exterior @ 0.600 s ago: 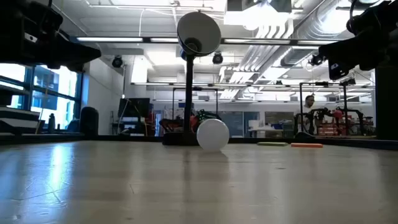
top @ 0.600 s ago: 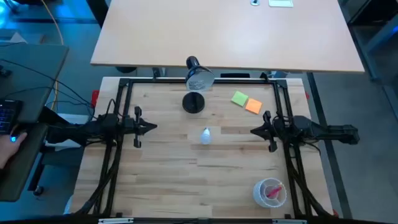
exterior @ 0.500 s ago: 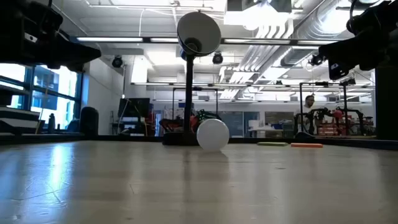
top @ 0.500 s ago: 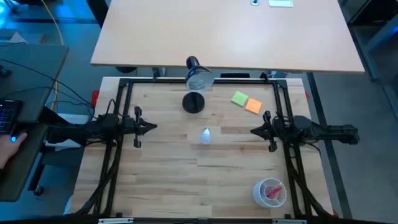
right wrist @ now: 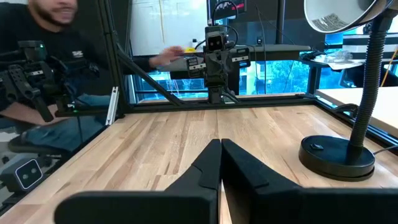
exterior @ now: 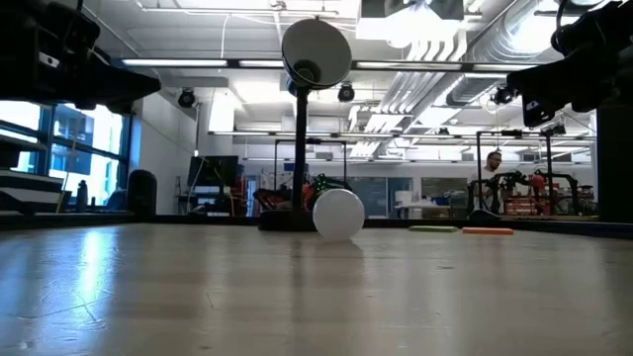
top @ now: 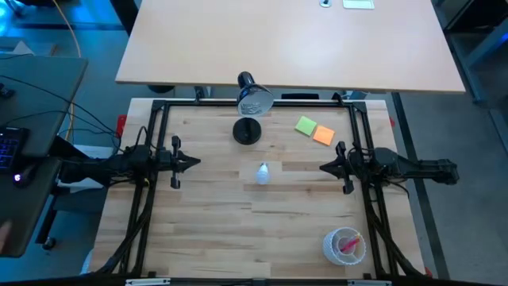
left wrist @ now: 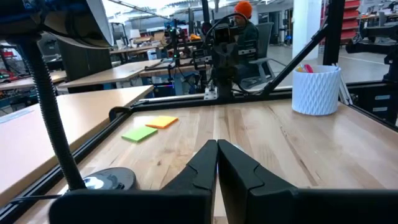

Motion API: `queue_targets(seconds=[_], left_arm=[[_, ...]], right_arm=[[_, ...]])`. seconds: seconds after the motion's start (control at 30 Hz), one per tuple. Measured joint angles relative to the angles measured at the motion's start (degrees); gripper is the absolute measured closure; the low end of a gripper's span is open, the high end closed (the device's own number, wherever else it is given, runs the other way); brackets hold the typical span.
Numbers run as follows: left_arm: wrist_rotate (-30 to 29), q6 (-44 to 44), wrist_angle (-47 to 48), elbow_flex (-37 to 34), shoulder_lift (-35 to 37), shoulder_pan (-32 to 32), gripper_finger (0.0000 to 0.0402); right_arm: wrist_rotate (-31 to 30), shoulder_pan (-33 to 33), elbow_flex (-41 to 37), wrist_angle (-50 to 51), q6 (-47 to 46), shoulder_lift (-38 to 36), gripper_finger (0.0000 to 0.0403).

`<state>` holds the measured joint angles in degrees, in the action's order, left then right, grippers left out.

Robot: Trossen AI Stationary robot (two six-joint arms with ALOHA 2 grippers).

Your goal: Screw lightbulb

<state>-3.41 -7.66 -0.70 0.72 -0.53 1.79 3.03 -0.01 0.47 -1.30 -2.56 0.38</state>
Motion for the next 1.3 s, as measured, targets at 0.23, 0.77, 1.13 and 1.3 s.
queue_targets(seconds=[0.23, 0.77, 1.13, 1.3], left_arm=[[0.01, 0.0, -0.01, -0.01, -0.01, -0.01, 0.0392], [-0.01, 0.0, 0.01, -0.01, -0.01, -0.01, 0.0392], [0.0, 0.08, -0.01, -0.01, -0.01, 0.0, 0.0392], [0.03, 6.05, -0.37, -0.05, 0.01, 0.01, 0.0392]], right_arm=[[0.0, 0.0, 0.0, 0.0, -0.01, 0.0, 0.0396], [0.0, 0.0, 0.01, 0.0, 0.0, 0.0, 0.0396], [0.0, 0.01, 0.0, 0.02, 0.01, 0.0, 0.0396], [0.0, 0.0, 0.01, 0.02, 0.0, 0.0, 0.0396]])
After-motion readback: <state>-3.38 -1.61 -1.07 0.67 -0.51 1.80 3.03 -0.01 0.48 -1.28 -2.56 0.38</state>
